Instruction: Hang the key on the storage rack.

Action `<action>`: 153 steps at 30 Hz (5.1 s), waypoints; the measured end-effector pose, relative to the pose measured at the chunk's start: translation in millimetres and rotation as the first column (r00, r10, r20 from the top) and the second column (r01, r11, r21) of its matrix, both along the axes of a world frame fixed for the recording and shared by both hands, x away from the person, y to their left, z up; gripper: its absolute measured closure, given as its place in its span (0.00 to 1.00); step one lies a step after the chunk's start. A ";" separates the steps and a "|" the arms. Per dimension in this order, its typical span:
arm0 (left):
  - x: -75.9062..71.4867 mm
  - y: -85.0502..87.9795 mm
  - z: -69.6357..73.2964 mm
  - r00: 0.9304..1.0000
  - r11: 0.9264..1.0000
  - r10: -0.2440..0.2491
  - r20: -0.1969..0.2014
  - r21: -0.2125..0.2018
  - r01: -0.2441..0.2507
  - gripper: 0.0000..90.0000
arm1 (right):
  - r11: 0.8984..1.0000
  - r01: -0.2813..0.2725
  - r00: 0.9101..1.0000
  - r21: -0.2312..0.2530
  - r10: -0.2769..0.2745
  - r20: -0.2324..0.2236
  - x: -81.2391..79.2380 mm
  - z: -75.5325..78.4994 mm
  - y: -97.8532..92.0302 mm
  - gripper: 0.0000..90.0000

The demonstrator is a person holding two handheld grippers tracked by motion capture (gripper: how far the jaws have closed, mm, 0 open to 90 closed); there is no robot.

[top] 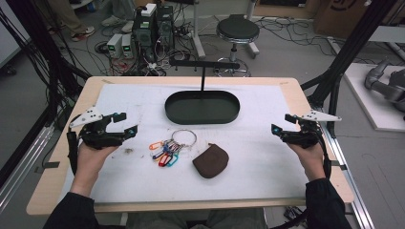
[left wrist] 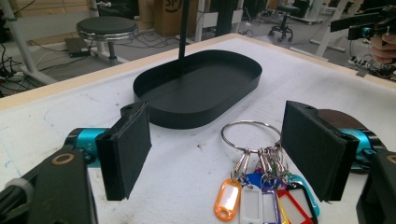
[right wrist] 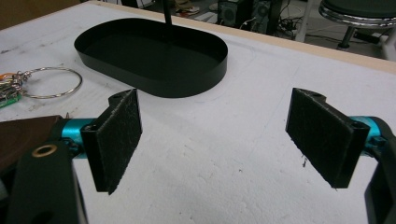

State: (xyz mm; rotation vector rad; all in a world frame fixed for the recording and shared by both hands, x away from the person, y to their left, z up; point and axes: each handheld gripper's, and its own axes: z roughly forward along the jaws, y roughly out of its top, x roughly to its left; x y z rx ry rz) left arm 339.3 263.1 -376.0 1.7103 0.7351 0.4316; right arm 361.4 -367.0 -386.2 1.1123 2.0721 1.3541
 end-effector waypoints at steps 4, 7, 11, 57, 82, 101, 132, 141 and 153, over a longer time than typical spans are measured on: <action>0.0 0.7 0.1 1.000 1.000 -0.003 0.000 -0.002 0.003 0.27 | 1.000 -0.002 1.000 -0.001 0.003 0.006 -0.3 0.3 -0.5 0.21; 0.0 0.7 0.1 1.000 1.000 -0.004 -0.001 -0.002 0.004 0.27 | 1.000 -0.003 1.000 0.001 0.003 0.007 -0.3 0.3 -0.2 0.21; 1.0 0.3 -0.1 1.000 1.000 -0.004 -0.001 -0.006 0.004 0.27 | 1.000 -0.009 1.000 -0.003 0.009 0.005 -0.6 0.0 0.7 0.21; 36.0 -73.8 -29.5 0.977 0.996 -0.061 -0.204 0.044 0.072 0.37 | 0.999 -0.001 1.000 -0.037 0.001 -0.001 -8.6 -6.2 -4.0 0.21; 71.9 -116.4 -60.4 0.858 0.996 0.044 -0.512 0.091 0.004 0.66 | 0.999 0.000 1.000 -0.042 0.000 0.001 -5.2 -7.2 -3.3 0.21; 76.7 -118.5 -69.0 0.817 0.997 0.044 -0.575 0.072 -0.003 0.77 | 0.999 0.002 1.000 -0.044 -0.002 0.003 -3.4 -7.8 -4.2 0.21; 62.6 -117.6 -49.8 0.881 0.992 -0.098 -0.463 0.024 0.123 0.96 | 0.999 0.006 1.000 -0.045 -0.005 0.010 -3.3 -6.7 -4.9 0.21; 42.8 -115.6 -27.5 0.948 0.977 -0.165 -0.271 0.085 0.194 0.96 | 0.999 0.007 1.000 -0.044 -0.006 0.013 -4.5 -5.6 -4.1 0.21; 31.0 -115.6 -18.5 0.963 0.965 -0.186 -0.194 0.148 0.216 0.96 | 0.999 0.006 1.000 -0.046 -0.006 0.020 -4.4 -5.3 -3.9 0.21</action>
